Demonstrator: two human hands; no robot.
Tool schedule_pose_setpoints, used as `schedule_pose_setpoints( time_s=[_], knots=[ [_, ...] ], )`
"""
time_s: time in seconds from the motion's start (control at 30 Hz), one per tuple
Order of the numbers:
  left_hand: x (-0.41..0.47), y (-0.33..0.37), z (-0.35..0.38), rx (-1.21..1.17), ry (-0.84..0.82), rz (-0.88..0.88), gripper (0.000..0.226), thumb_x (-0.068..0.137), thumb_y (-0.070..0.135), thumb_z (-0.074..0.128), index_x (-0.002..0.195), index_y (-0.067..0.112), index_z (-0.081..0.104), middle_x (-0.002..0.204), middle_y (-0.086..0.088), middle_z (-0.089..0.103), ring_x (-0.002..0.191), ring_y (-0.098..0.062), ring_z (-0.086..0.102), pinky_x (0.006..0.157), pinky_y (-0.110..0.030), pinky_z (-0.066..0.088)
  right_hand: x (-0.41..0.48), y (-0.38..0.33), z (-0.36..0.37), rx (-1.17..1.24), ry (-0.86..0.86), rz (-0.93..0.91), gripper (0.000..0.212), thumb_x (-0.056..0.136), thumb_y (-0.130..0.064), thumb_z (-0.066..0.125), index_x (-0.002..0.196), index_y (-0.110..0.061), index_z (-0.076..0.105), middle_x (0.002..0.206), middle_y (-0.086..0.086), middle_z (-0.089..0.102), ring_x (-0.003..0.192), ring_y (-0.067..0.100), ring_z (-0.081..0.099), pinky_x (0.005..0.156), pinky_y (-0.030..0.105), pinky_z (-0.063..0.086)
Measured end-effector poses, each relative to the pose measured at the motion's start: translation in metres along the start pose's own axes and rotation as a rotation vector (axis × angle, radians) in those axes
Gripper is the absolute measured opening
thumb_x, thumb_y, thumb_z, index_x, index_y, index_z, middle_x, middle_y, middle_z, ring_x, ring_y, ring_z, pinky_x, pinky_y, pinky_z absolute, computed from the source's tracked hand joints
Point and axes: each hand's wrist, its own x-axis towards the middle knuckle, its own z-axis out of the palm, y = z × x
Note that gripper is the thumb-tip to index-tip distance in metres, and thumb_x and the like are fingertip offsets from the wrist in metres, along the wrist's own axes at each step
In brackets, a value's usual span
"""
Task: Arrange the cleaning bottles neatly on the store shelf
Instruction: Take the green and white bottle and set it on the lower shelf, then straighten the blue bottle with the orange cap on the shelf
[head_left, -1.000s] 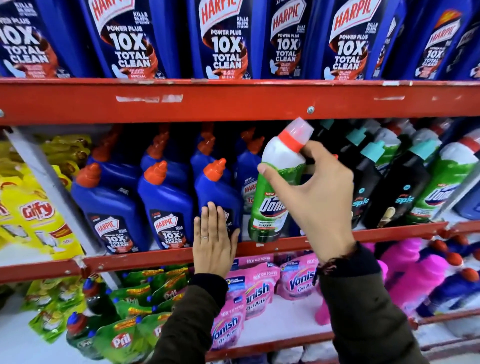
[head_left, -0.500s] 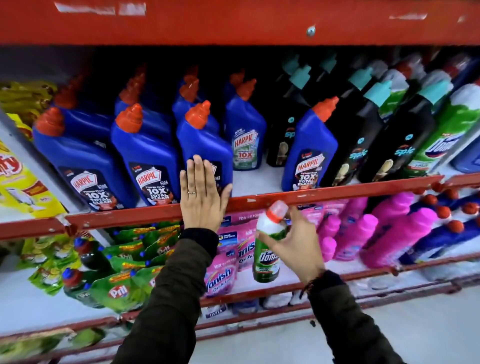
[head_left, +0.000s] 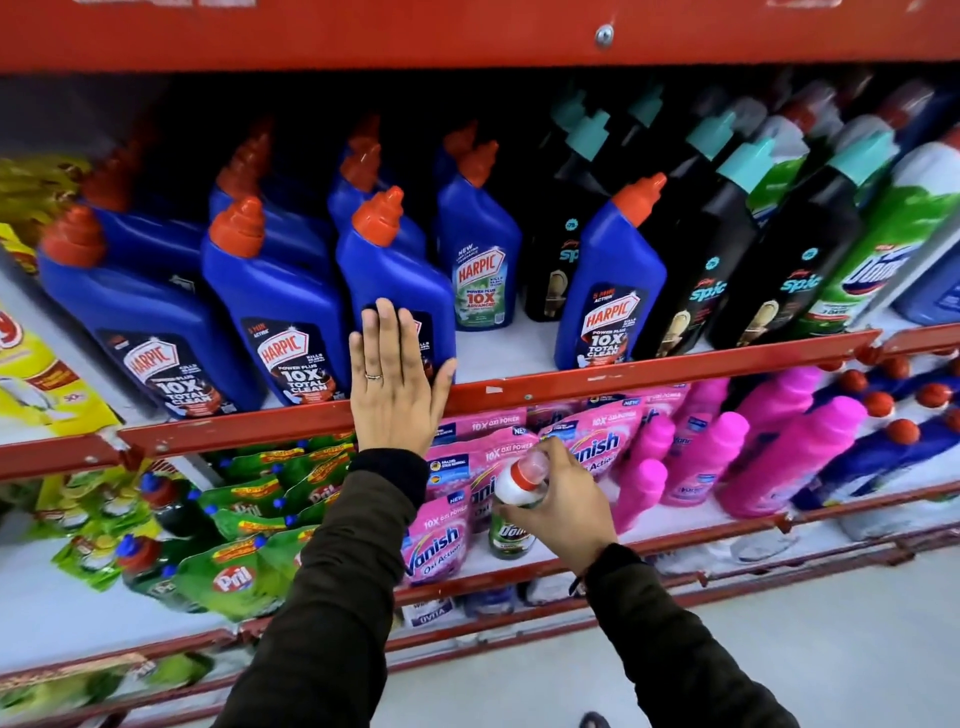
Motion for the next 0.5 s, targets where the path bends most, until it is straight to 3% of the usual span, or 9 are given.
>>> schedule_pose_setpoints(
  time_s=[0.2, 0.27, 0.4, 0.5],
  knots=[
    [0.001, 0.001, -0.001, -0.019, 0.001, -0.003, 0.079, 0.112, 0.049, 0.029, 0.163, 0.008, -0.016, 0.170, -0.007, -0.025, 0.159, -0.023, -0.018, 0.132, -0.041, -0.005, -0.010, -0.007, -0.017, -0.095, -0.004, -0.044, 0.076, 0.065, -0.071, 0.083, 0.117, -0.035, 0.041, 0.117, -0.012, 0.066, 0.103, 0.015, 0.069, 0.080, 0.034, 0.059],
    [0.001, 0.001, 0.000, -0.028, 0.006, -0.004, 0.078, 0.112, 0.049, 0.028, 0.163, 0.008, -0.015, 0.170, -0.007, -0.024, 0.159, -0.023, -0.017, 0.132, -0.041, -0.005, -0.012, -0.020, -0.032, 0.014, 0.173, -0.153, 0.069, 0.072, -0.072, 0.079, 0.118, -0.031, 0.047, 0.116, -0.011, 0.059, 0.106, 0.011, 0.061, 0.089, 0.035, 0.058],
    [0.000, 0.002, 0.000, -0.031, 0.014, -0.006, 0.077, 0.112, 0.048, 0.027, 0.164, 0.007, -0.013, 0.171, -0.008, -0.021, 0.160, -0.024, -0.015, 0.132, -0.041, -0.004, 0.002, -0.065, -0.086, 0.161, 0.732, -0.359, 0.053, 0.089, -0.036, 0.081, 0.123, -0.007, 0.053, 0.125, 0.009, 0.051, 0.117, 0.025, 0.052, 0.103, 0.041, 0.048],
    [0.000, 0.002, 0.000, -0.036, 0.019, -0.003, 0.077, 0.112, 0.048, 0.028, 0.164, 0.007, -0.012, 0.171, -0.009, -0.020, 0.160, -0.025, -0.013, 0.132, -0.041, -0.004, 0.028, -0.094, -0.130, 0.111, 0.845, -0.322, 0.066, 0.090, -0.032, 0.080, 0.137, 0.001, 0.048, 0.139, 0.018, 0.048, 0.132, 0.030, 0.046, 0.115, 0.036, 0.036]
  ],
)
